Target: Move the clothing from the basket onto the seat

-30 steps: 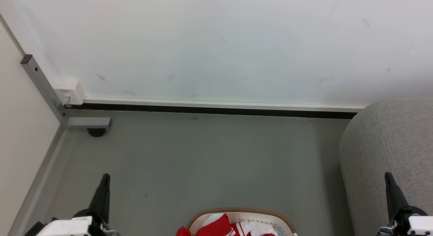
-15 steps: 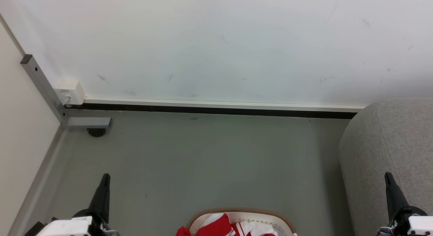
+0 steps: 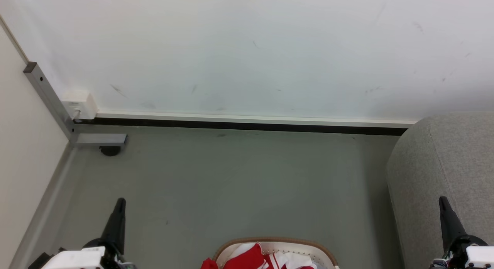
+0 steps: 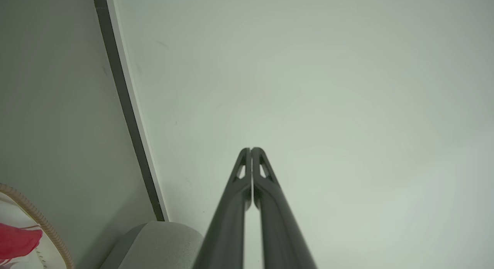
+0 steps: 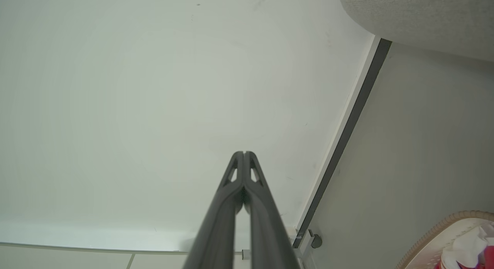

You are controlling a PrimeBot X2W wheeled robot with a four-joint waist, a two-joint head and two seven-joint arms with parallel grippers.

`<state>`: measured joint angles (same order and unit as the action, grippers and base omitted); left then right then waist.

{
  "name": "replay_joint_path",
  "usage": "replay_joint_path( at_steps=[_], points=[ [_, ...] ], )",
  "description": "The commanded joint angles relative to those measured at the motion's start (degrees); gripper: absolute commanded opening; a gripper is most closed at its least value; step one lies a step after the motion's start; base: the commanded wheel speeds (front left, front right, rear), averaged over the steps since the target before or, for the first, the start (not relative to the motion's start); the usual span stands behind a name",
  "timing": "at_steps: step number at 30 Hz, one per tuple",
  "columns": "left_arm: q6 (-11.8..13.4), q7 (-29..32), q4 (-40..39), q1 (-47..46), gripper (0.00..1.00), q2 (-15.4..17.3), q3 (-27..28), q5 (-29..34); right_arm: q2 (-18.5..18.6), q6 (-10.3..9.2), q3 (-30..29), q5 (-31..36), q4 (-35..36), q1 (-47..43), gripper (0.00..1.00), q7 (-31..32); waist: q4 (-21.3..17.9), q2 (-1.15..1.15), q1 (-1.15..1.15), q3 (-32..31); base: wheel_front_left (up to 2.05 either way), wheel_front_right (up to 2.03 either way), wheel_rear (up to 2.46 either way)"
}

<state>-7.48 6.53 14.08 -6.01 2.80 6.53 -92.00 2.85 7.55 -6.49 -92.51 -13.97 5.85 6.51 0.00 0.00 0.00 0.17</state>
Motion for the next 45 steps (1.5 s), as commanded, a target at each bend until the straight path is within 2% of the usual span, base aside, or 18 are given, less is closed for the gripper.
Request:
replay_joint_path(
  at_steps=[1, 4, 5, 14, 22, 32, 45],
  points=[
    [-0.03, 0.16, -0.03, -0.51, 0.00, 0.13, 0.04, -0.80, 0.09, -0.14, -0.13, 0.24, -0.15, 0.81, 0.00, 0.16, 0.00, 0.00, 0.00, 0.00, 0.00, 0.00, 0.00],
    [-0.03, 0.16, -0.03, -0.51, 0.00, 0.13, 0.04, -0.80, 0.09, -0.14, -0.13, 0.24, -0.15, 0.81, 0.00, 0.16, 0.00, 0.00, 0.00, 0.00, 0.00, 0.00, 0.00],
    [0.00, 0.00, 0.00, 0.00, 1.00, 0.00, 0.00, 0.00, 0.00, 0.00, 0.01, 0.00, 0.00, 0.00, 1.00, 0.00, 0.00, 0.00, 0.00, 0.00, 0.00, 0.00, 0.00],
    [0.01, -1.98, -0.07, 0.36, 1.00, -0.24, -1.10, 0.53, -0.24, -0.01, 1.48, 0.47, 0.67, -0.69, 1.00, -1.90, -0.06, 0.00, 0.00, 0.10, 0.00, 0.00, 0.00],
    [0.01, -4.19, -1.66, -0.09, 1.00, -0.18, -1.87, 3.90, -0.18, -0.01, 2.33, 3.25, 1.93, -0.48, 1.00, -4.15, -0.26, 0.00, 0.00, 0.26, 0.00, 0.00, 0.00],
    [0.00, -6.67, -2.35, -0.25, 1.00, -0.12, -1.46, 13.16, -0.11, -0.02, 3.64, 10.99, 2.07, 0.04, 1.00, -6.64, -0.62, 0.00, 0.00, 0.33, 0.00, 0.00, 0.00],
    [0.58, -9.55, -5.02, -0.40, 1.00, -0.04, -2.08, 30.38, -0.01, -0.04, 7.04, 26.16, 4.65, 0.81, 1.00, -9.47, -1.11, 0.00, 0.00, 0.75, 0.00, 0.00, 0.00]
  ],
)
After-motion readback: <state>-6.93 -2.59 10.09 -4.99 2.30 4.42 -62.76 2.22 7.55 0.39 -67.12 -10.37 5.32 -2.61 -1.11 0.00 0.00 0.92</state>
